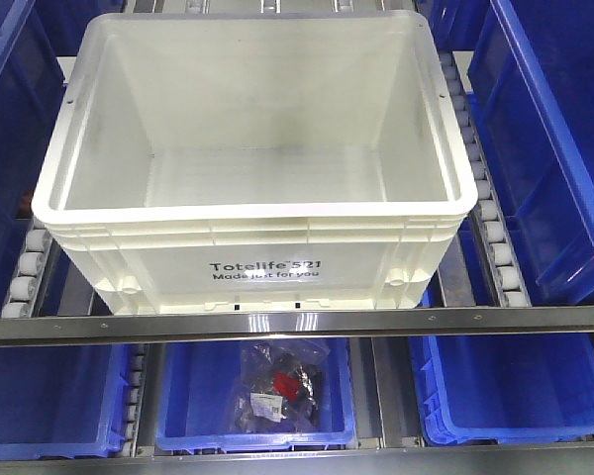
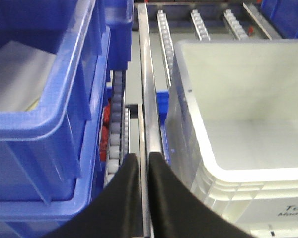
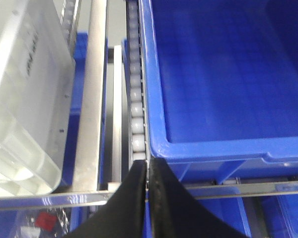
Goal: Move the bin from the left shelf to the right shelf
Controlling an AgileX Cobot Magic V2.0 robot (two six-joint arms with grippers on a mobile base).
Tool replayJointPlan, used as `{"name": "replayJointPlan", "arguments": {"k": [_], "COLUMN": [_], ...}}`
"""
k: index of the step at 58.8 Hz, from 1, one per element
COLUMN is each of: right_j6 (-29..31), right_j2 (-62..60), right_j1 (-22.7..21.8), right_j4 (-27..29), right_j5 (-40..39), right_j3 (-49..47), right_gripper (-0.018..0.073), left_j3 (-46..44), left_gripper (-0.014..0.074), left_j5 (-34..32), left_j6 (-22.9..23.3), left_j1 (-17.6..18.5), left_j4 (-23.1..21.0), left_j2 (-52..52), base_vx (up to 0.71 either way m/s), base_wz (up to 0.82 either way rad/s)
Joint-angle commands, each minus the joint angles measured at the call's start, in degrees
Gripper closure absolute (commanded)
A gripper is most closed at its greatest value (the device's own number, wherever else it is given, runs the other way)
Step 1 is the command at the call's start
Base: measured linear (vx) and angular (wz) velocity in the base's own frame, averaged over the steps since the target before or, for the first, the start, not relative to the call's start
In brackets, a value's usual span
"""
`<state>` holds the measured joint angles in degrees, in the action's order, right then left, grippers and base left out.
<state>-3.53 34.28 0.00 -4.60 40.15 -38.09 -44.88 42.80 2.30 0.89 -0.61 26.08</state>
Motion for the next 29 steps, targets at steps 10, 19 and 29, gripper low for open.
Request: {"name": "replayJointPlan", "arguments": {"k": [10,19,29], "right_j6": [3.1,9.98,16.13], "right_j2": [5.57,9.49,16.05], "right_j1": [-0.13,-0.08,5.67], "right_j4": [3.21,11.08,15.4], "right_j5": [-1.61,0.69,4.4], "right_j3": [-2.94,-8.0,-14.02], "right_gripper": [0.0168,-0.0066,-0.0151], "left_j3": [-2.18,-4.8,-7.42], "left_gripper": [0.0159,0.0008,-0.0013], "left_j5": [-3.43,-3.36,-1.21], "left_j6": [-1.62,-7.5,-11.07], "left_j1": [-0.07,0.65,7.71], "left_j4": [-3.09,-8.31,-8.92], "left_j2": [4.49,7.46,13.38], "base_vx": [0.0,0.0,0.0], "base_wz": [0.0,0.0,0.0]}}
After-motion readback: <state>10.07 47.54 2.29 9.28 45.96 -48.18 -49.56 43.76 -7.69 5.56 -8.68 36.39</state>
